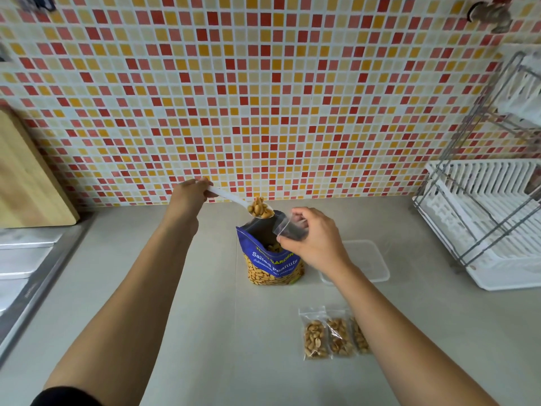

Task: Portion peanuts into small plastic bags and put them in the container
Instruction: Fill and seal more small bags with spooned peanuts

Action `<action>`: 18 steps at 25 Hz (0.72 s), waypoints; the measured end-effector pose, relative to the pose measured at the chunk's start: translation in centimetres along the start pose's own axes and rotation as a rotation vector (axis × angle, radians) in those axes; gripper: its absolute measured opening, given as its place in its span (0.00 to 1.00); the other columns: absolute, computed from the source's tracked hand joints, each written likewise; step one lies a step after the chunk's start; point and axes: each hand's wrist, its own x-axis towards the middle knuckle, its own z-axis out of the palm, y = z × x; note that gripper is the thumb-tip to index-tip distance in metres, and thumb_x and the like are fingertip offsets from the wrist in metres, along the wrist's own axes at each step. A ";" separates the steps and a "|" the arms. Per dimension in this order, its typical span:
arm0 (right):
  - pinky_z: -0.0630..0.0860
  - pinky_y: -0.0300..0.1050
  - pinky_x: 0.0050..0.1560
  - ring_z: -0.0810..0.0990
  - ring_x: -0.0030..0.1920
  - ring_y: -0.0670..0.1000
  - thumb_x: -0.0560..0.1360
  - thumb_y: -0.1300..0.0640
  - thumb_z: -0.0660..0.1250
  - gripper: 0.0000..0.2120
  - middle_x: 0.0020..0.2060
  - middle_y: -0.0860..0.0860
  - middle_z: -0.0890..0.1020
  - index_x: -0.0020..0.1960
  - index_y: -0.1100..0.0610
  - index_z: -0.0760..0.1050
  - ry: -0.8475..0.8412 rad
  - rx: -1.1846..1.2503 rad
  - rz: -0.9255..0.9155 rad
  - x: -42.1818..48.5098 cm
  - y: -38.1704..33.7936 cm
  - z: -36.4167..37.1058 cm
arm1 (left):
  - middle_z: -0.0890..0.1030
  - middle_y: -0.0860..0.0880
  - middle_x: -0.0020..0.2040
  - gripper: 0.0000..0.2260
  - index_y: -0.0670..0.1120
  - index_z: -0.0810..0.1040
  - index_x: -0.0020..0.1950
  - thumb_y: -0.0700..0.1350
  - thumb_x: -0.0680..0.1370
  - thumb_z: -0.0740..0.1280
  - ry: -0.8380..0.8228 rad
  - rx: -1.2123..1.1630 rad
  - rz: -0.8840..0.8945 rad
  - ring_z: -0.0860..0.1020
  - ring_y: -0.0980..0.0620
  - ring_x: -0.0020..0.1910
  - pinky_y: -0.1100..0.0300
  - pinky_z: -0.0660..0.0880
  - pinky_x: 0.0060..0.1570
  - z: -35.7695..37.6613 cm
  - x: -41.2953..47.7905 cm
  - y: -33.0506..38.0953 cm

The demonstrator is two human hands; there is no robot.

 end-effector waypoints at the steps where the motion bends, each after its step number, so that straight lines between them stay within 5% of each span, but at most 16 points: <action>1: 0.78 0.47 0.51 0.78 0.48 0.47 0.63 0.49 0.76 0.27 0.50 0.49 0.80 0.59 0.55 0.75 -0.005 -0.002 -0.013 0.1 -0.3 0.1 | 0.78 0.50 0.53 0.09 0.45 0.74 0.57 0.46 0.81 0.59 -0.001 0.008 0.014 0.75 0.55 0.50 0.58 0.66 0.50 0.0 -0.2 0.3; 10: 0.78 0.44 0.48 0.78 0.48 0.46 0.63 0.48 0.76 0.23 0.47 0.46 0.80 0.54 0.53 0.75 0.006 0.082 0.022 0.6 -1.2 0.8 | 0.78 0.50 0.44 0.13 0.42 0.77 0.53 0.48 0.82 0.56 0.040 0.251 0.334 0.71 0.57 0.34 0.65 0.66 0.32 1.5 -2.1 1.8; 13: 0.77 0.42 0.46 0.78 0.46 0.46 0.63 0.48 0.76 0.20 0.45 0.45 0.80 0.52 0.53 0.76 0.011 0.126 0.054 0.6 -1.4 1.1 | 0.80 0.48 0.42 0.13 0.44 0.77 0.52 0.49 0.81 0.56 0.054 0.413 0.454 0.74 0.51 0.34 0.59 0.72 0.35 2.0 -2.5 2.3; 16: 0.76 0.40 0.45 0.78 0.45 0.46 0.63 0.50 0.76 0.18 0.45 0.45 0.80 0.50 0.52 0.76 0.004 0.145 0.086 0.7 -1.6 1.1 | 0.82 0.47 0.44 0.11 0.51 0.75 0.46 0.53 0.79 0.55 0.087 0.544 0.514 0.78 0.40 0.48 0.39 0.76 0.51 2.2 -2.4 2.6; 18: 0.76 0.40 0.44 0.79 0.44 0.46 0.63 0.50 0.76 0.17 0.45 0.45 0.80 0.49 0.51 0.75 0.004 0.158 0.095 0.7 -1.6 1.0 | 0.82 0.48 0.44 0.11 0.53 0.75 0.45 0.55 0.78 0.55 0.081 0.579 0.550 0.78 0.38 0.49 0.35 0.75 0.50 2.3 -2.8 2.8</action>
